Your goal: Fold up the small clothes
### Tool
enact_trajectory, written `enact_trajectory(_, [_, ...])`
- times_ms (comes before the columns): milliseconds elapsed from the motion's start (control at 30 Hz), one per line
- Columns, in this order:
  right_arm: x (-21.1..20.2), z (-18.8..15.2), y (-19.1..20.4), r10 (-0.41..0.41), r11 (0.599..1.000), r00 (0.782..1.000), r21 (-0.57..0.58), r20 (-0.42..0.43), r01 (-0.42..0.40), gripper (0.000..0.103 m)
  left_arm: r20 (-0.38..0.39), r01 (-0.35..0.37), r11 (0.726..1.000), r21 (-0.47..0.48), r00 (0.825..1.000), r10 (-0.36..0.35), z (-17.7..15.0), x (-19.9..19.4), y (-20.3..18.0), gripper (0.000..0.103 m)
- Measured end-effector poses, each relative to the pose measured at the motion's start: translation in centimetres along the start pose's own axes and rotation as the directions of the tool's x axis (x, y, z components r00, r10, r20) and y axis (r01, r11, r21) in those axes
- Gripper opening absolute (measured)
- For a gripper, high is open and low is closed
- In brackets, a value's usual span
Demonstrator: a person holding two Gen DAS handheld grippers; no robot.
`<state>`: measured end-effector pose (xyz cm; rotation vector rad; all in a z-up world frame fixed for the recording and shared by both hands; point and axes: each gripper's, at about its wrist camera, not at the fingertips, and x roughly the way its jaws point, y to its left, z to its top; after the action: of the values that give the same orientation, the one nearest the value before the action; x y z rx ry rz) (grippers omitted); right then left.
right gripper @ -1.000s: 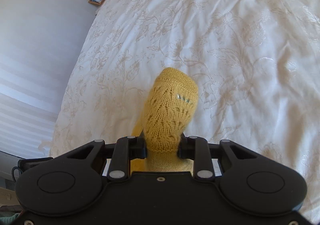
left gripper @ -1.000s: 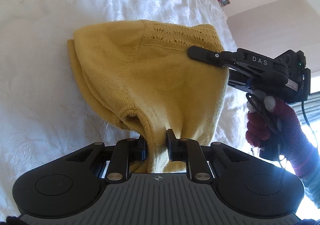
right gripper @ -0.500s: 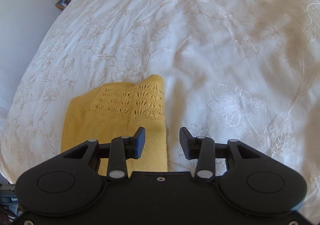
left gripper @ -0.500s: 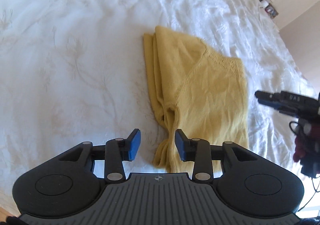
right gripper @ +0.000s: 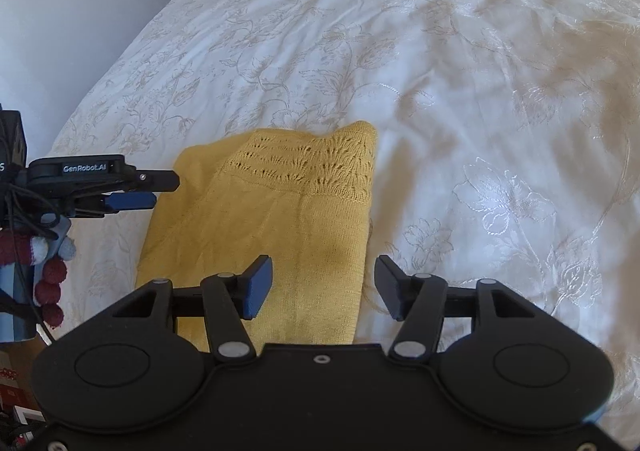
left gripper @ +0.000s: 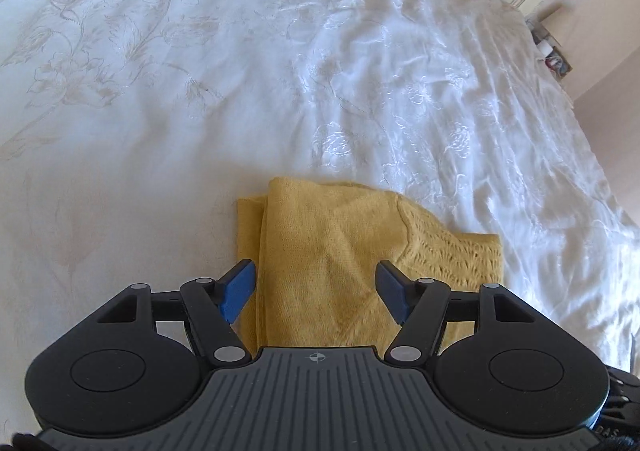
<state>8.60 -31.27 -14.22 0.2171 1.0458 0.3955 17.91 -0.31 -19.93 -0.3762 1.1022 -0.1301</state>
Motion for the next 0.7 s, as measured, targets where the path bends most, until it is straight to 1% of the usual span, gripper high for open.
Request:
enact_trajectory(100, [0.1,0.3,0.2,0.012,1.0,1.0,-0.006,-0.001,-0.012,0.062,-0.057,-0.015,1.0,-0.015,0.998,0.014,0.9,1.8,0.2,0.063])
enact_trajectory(133, [0.2,0.4,0.2,0.012,1.0,1.0,-0.011,-0.002,-0.012,0.062,-0.071,-0.014,1.0,-0.025,0.997,0.012,1.0,2.3,0.4,0.056])
enact_trajectory(167, [0.4,0.6,0.3,0.01,1.0,1.0,-0.02,-0.003,-0.01,0.062,-0.071,-0.007,0.999,-0.032,0.997,0.004,1.0,2.6,0.5,0.035])
enact_trajectory(200, [0.6,0.7,0.5,0.008,1.0,1.0,-0.029,-0.004,-0.008,0.062,-0.058,0.002,0.999,-0.041,0.998,-0.005,0.9,2.5,0.8,0.023])
enact_trajectory(233, [0.7,0.8,0.6,0.008,0.999,1.0,-0.037,-0.006,-0.008,0.062,-0.044,-0.002,0.999,-0.047,0.999,0.0,0.8,2.3,0.9,0.017])
enact_trajectory(300, [0.9,1.2,0.8,0.009,0.999,1.0,-0.051,-0.006,-0.009,0.062,-0.027,-0.041,0.998,-0.055,0.999,0.04,0.4,1.7,1.1,0.017])
enact_trajectory(367, [1.2,1.7,1.1,0.017,0.997,1.0,-0.07,-0.001,-0.017,0.062,-0.02,-0.077,0.997,-0.026,0.997,0.076,0.0,1.4,1.2,0.016])
enact_trajectory(433, [1.6,2.3,1.5,0.021,0.995,1.0,-0.095,0.005,-0.02,0.062,-0.018,-0.088,0.996,-0.002,0.996,0.088,-0.2,1.3,1.5,0.017])
enact_trajectory(500, [2.4,3.0,1.6,0.02,0.994,1.0,-0.111,0.01,-0.019,0.062,-0.021,-0.094,0.996,-0.012,0.995,0.093,0.0,1.2,2.0,0.019])
enact_trajectory(533, [2.9,3.5,1.7,0.014,0.993,1.0,-0.113,0.005,-0.013,0.062,-0.02,-0.104,0.994,-0.023,0.994,0.104,0.1,1.1,2.2,0.022])
enact_trajectory(567, [3.7,4.1,1.6,-0.001,0.993,1.0,-0.115,-0.001,0.001,0.062,-0.02,-0.115,0.993,-0.029,0.993,0.114,0.2,1.1,2.3,0.029])
enact_trajectory(633, [5.3,5.0,1.4,-0.035,0.993,0.999,-0.114,-0.01,0.034,0.062,-0.026,-0.133,0.991,-0.027,0.991,0.132,0.2,1.2,2.5,0.036])
enact_trajectory(700, [7.2,5.7,0.8,-0.08,0.992,0.996,-0.103,-0.048,0.075,0.062,-0.026,-0.143,0.99,-0.01,0.989,0.143,0.1,1.4,2.6,0.042])
